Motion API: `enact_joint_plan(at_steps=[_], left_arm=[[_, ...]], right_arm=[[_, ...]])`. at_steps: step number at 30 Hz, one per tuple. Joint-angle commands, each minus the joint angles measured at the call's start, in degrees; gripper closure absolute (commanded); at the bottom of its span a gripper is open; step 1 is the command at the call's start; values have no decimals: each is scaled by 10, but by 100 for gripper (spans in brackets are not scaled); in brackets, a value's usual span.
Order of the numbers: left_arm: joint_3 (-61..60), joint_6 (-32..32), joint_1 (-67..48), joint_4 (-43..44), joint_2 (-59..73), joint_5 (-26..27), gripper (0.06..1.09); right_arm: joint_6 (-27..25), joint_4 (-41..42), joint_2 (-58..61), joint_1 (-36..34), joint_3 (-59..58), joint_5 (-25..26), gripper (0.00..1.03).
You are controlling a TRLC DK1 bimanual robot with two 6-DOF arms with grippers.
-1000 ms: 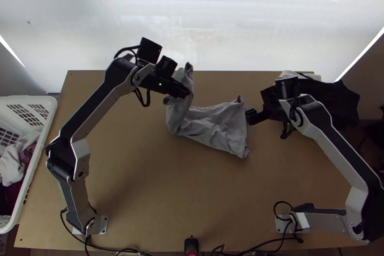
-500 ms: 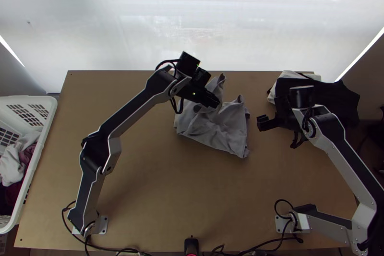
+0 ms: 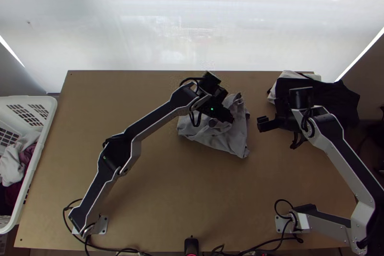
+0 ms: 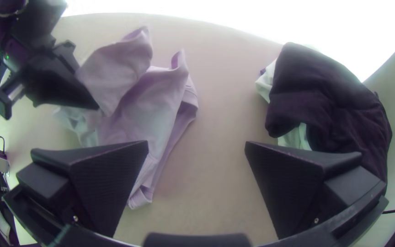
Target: Fold the t-shirt
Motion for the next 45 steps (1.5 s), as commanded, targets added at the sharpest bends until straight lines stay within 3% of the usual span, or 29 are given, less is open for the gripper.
enact_joint_plan(at_steps=[1, 2, 3, 4, 10, 14, 19, 23, 34, 45], left_arm=[[0, -7, -30, 4, 44, 9, 53], [0, -2, -31, -1, 45, 18, 29], [0, 1, -31, -8, 42, 23, 14], [0, 3, -30, -16, 33, 23, 11], [-14, 43, 18, -105, -65, 23, 11], [-84, 112, 90, -163, -126, 22, 11], [-196, 147, 161, -149, -151, 22, 11], [-240, 150, 171, -116, -138, 21, 11], [-247, 156, 179, -96, -83, 12, 11], [-242, 161, 189, -100, -93, 12, 11]], right_arm=[[1, 7, 4, -2, -14, 0, 5], [1, 9, 5, -2, -17, 0, 5], [1, 11, 6, -2, -19, 0, 5], [1, 14, 6, -1, -20, 0, 5], [-5, 40, 32, 17, 2, 0, 5], [-4, 58, 81, 57, 54, 0, 5], [0, 62, 171, 122, 130, 0, 5], [8, 77, 216, 151, 113, 0, 5], [12, 141, 197, 186, -76, 0, 5], [15, 83, 112, 217, -8, 26, 5]])
